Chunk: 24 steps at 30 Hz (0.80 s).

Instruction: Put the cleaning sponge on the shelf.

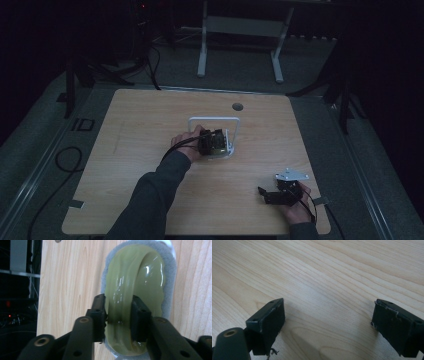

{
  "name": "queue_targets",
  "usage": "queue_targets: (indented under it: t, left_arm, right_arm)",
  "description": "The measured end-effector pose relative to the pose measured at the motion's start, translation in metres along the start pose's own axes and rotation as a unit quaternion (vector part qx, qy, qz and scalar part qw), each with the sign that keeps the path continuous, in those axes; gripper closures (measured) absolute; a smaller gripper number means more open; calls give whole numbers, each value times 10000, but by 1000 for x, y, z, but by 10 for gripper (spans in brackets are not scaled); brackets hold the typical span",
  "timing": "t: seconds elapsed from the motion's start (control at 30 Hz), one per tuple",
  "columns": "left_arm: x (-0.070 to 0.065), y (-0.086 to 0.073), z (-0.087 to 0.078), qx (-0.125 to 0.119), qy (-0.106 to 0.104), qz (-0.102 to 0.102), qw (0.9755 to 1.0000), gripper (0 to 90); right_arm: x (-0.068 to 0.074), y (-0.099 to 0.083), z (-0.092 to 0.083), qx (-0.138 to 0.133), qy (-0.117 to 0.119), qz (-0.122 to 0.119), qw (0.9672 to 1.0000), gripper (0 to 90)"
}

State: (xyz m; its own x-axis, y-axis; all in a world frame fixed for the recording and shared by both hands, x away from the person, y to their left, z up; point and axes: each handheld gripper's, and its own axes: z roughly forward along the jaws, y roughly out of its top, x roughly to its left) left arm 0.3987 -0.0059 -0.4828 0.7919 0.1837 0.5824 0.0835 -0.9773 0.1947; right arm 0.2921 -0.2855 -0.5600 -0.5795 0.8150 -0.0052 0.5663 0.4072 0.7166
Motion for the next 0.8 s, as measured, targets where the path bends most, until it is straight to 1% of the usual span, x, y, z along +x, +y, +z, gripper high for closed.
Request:
queue_targets:
  t: [0.07, 0.1, 0.13, 0.17, 0.23, 0.3, 0.37, 0.57, 0.63, 0.67, 0.7, 0.77, 0.8]
  left_arm:
    - [0, -2, 0, -5, -19, -27, 10000, 633]
    - [-1, -2, -1, -9, -15, -37, 10000, 605]
    - [-1, -3, -1, -5, 16, -7, 10000, 586]
    - [-1, -3, -2, 10, 0, 14, 10000, 579]
    - [-2, -4, -3, 3, -33, -55, 10000, 546]
    - [-1, -4, -4, 17, -65, -81, 9999, 525]
    - [-1, -5, -5, -18, -77, -109, 9999, 502]
    - [-2, -4, -10, -121, -99, -179, 9997, 502]
    - [-2, -4, -15, -183, -94, -200, 9996, 501]
    - [-3, -5, -17, -228, -103, -244, 9994, 503]
    - [-2, -5, -19, -217, -92, -217, 9995, 505]
    - [-2, -6, -21, -254, -80, -244, 9993, 514]
    - [-2, -8, -24, -326, -134, -298, 9989, 522]
  right_arm:
    - [0, 0, 0, -1, 0, 0, 10000, 109]
    - [0, 0, 0, 0, 0, 0, 10000, 109]
    - [0, 0, 0, 0, 0, 0, 10000, 109]
    - [0, 0, 0, 0, 0, 0, 10000, 109]
    - [0, 0, 0, 2, 0, 0, 10000, 109]
    - [0, 0, 0, 0, 0, 0, 10000, 109]
    - [0, 0, 0, 0, 0, 0, 10000, 109]
    - [0, 0, 0, 0, 0, 0, 10000, 109]
    - [0, 0, 0, 0, -1, 0, 10000, 109]
    - [0, 0, 0, 0, 0, 1, 10000, 109]
    - [0, 0, 0, -1, 0, -1, 10000, 109]
    - [0, 0, 0, 0, -1, -1, 10000, 109]
    - [0, 0, 0, -1, -1, 0, 10000, 109]
